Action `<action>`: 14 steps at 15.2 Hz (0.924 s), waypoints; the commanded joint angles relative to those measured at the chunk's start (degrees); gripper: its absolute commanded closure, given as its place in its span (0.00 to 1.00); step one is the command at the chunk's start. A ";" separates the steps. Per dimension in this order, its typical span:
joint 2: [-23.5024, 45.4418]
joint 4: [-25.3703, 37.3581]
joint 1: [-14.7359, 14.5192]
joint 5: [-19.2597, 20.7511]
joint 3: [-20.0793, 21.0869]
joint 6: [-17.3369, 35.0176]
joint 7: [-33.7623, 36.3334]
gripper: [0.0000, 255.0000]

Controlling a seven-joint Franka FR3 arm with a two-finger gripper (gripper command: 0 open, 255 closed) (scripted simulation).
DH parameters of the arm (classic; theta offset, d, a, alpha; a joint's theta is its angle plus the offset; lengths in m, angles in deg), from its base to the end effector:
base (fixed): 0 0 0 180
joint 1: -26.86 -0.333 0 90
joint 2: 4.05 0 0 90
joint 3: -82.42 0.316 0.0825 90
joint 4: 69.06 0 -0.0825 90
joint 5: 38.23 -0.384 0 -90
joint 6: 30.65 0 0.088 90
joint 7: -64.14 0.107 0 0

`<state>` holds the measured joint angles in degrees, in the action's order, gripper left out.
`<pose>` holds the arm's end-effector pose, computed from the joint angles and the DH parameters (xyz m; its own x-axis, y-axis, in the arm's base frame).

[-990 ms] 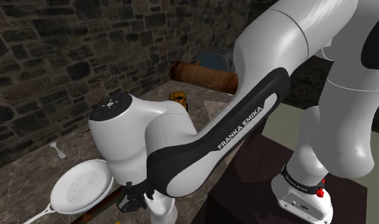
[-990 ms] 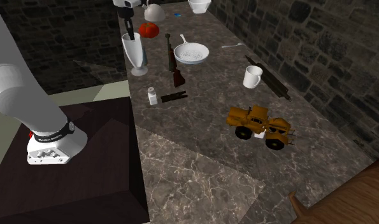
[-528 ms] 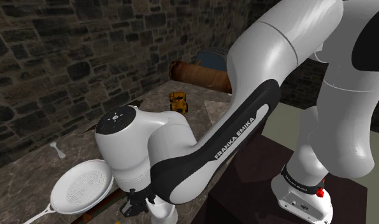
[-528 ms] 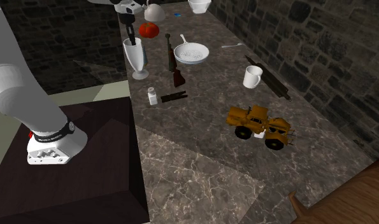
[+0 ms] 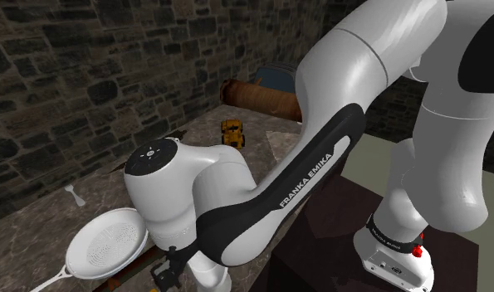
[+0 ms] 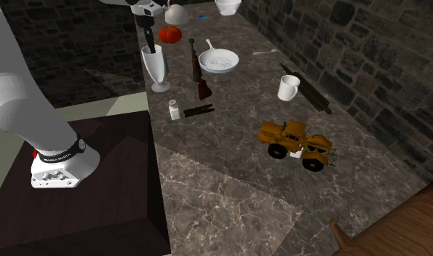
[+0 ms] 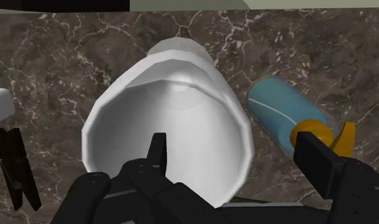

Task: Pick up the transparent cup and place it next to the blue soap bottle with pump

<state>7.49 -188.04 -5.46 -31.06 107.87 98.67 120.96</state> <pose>0.3141 0.4821 0.3413 0.9961 0.0880 0.0096 0.0879 -0.9961 0.0049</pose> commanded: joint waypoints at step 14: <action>-3.94 3.05 0.53 -2.48 0.59 -6.53 -1.70 0.00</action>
